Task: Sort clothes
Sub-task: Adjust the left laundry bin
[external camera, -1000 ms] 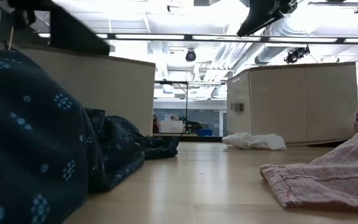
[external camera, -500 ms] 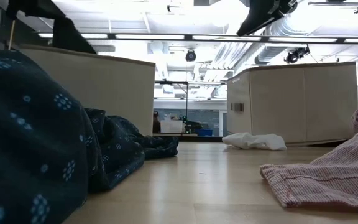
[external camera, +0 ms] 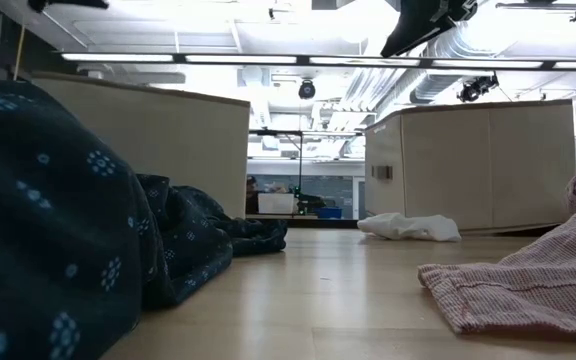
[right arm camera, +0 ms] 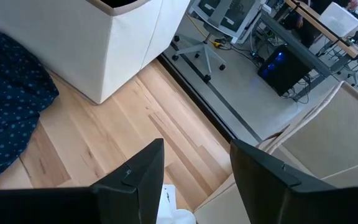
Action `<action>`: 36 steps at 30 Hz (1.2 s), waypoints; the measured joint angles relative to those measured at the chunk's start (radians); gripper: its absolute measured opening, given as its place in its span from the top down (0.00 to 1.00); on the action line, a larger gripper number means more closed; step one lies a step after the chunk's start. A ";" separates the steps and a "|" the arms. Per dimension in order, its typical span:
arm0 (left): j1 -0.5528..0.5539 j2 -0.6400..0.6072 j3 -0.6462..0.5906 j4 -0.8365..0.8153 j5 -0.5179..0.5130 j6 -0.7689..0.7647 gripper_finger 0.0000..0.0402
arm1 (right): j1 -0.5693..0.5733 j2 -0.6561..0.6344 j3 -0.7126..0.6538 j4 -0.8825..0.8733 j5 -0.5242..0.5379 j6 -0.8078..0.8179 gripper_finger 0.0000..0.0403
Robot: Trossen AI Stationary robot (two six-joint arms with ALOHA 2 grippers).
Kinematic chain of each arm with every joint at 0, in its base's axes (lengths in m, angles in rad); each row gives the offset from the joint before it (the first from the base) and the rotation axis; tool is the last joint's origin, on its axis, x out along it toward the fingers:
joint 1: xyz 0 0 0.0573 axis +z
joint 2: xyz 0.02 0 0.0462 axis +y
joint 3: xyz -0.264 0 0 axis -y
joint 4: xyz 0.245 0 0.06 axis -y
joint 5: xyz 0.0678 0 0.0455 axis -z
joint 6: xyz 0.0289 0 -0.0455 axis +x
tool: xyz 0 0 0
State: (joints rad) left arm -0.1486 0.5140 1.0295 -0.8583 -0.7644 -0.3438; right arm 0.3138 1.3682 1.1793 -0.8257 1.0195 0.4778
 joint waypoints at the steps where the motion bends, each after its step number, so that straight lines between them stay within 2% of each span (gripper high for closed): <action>1: 0.000 0.022 0.007 0.009 0.052 0.045 0.57 | 0.000 0.000 0.000 0.000 0.000 0.000 0.57; 5: -0.001 0.142 -0.005 0.069 0.274 0.289 0.58 | 0.000 0.000 0.000 0.000 0.000 0.000 0.57; 8: -0.005 0.270 -0.021 0.046 0.293 0.368 0.58 | 0.000 0.000 0.000 0.000 0.000 0.000 0.57; 12: 0.025 0.445 -0.022 -0.015 0.229 0.197 0.56 | 0.000 0.000 0.000 0.000 0.000 0.000 0.57; 16: 0.086 0.567 -0.020 -0.083 0.292 0.061 0.54 | 0.000 0.000 0.000 0.000 -0.001 -0.006 0.57; 20: 0.172 0.633 -0.020 -0.190 0.376 -0.017 0.56 | 0.000 0.000 0.000 0.000 -0.002 -0.007 0.57; 23: 0.214 0.652 -0.020 -0.197 0.470 0.008 0.63 | 0.000 0.000 0.000 0.000 -0.003 -0.007 0.57; 27: 0.236 0.652 -0.020 -0.191 0.517 0.115 0.81 | 0.000 0.000 0.000 0.000 -0.004 -0.007 0.57; 30: 0.237 0.641 -0.020 -0.198 0.516 0.220 0.97 | 0.000 0.000 0.000 0.000 -0.006 -0.007 0.57; 33: 0.224 0.633 -0.020 -0.200 0.473 0.301 0.98 | 0.000 0.000 0.000 -0.001 -0.006 -0.008 0.57; 36: 0.195 0.640 0.004 -0.254 0.373 0.337 0.99 | 0.000 0.000 0.000 -0.001 -0.006 -0.008 0.57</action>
State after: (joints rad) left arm 0.0463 1.1538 1.0337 -1.1126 -0.3917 -0.0070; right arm 0.3138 1.3682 1.1793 -0.8268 1.0136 0.4702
